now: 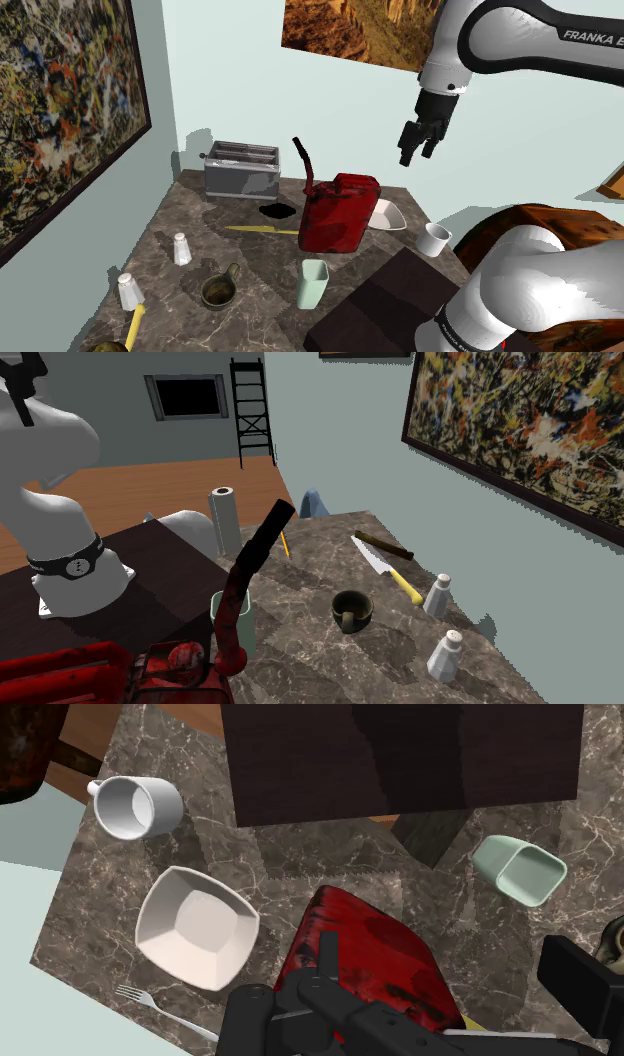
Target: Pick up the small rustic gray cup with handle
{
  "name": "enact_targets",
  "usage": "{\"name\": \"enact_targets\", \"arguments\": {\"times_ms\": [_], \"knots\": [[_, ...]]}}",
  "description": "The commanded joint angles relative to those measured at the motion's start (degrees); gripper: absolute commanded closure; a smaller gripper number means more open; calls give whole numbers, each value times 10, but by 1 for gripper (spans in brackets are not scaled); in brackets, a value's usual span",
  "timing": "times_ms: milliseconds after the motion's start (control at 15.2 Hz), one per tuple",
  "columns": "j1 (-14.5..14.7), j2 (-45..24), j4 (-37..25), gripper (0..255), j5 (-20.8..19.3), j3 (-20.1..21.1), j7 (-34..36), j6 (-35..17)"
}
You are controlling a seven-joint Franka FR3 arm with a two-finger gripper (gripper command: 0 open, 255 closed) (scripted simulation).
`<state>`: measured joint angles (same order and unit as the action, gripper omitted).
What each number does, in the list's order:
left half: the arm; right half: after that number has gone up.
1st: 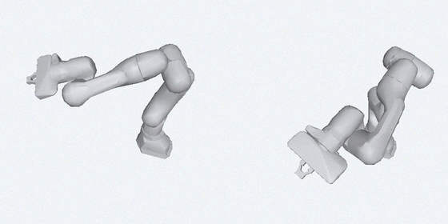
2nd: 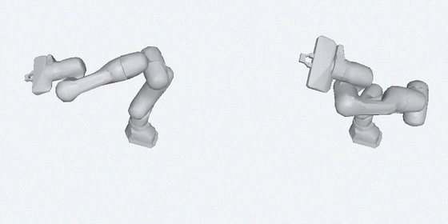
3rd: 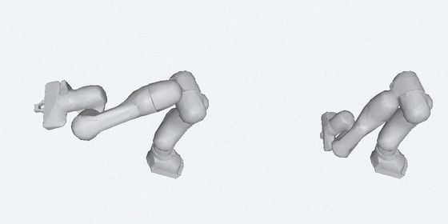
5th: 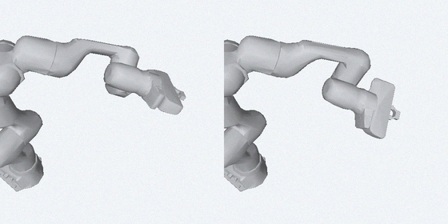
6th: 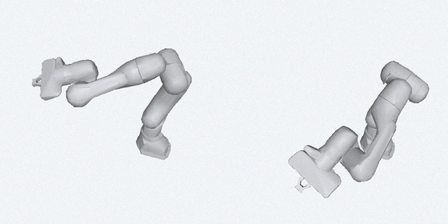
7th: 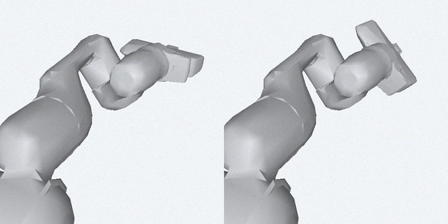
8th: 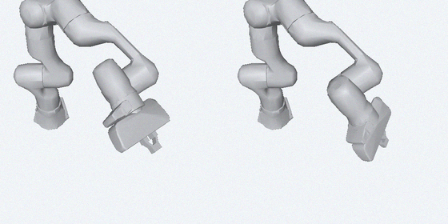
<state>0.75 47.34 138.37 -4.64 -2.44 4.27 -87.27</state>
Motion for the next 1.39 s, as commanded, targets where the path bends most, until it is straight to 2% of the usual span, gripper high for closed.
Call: {"name": "enact_targets", "arguments": {"times_ms": [0,660,1320], "knots": [[0,0,0,0,0,0,0,0],[38,-116,56,0,59,65,76,-161],[68,-300,37,0,93,128,146,-319]]}}
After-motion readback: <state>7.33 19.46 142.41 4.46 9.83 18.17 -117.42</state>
